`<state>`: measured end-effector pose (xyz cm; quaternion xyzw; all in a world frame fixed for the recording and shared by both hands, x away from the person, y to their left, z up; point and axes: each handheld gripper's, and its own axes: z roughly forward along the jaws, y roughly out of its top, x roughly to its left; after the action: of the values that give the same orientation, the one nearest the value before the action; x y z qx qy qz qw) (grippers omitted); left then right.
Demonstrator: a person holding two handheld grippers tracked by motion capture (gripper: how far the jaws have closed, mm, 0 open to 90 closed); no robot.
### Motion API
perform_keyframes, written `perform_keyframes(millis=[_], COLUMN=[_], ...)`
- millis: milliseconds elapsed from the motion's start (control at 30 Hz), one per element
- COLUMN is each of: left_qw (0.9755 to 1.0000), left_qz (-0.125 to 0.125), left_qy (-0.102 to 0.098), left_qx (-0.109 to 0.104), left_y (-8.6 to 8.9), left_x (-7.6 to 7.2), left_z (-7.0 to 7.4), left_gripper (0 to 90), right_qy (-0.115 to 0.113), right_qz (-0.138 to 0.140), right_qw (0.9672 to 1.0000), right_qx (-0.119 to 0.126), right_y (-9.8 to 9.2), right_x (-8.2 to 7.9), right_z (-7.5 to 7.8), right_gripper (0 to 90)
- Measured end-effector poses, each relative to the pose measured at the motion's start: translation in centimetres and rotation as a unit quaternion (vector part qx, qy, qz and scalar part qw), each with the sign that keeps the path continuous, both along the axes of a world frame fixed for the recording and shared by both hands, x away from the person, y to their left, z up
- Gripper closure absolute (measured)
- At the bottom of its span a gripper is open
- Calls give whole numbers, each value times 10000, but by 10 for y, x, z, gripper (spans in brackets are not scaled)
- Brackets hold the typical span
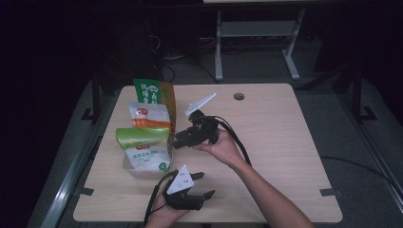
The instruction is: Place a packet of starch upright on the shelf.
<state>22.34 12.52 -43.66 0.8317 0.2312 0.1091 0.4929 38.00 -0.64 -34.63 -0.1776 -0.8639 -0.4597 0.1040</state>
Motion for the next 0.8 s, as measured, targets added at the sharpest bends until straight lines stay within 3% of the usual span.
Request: perform_keyframes(millis=[67, 500, 800], left_qw=[10000, 10000, 10000], left_qz=[-8, 27, 23], left_qy=[-78, -47, -21], left_qx=[-10, -45, 19], left_y=[1, 1, 3], left_x=[2, 5, 8], left_z=[1, 2, 3], left_gripper=[332, 332, 326], right_qy=[-12, -37, 19], right_qz=[-74, -486, -691], right_qw=[10000, 9985, 9972], right_qx=[-48, -237, -295], right_y=[-8, -58, -77], right_x=[-1, 2, 3], right_z=[1, -3, -3], right_gripper=[541, 479, 438])
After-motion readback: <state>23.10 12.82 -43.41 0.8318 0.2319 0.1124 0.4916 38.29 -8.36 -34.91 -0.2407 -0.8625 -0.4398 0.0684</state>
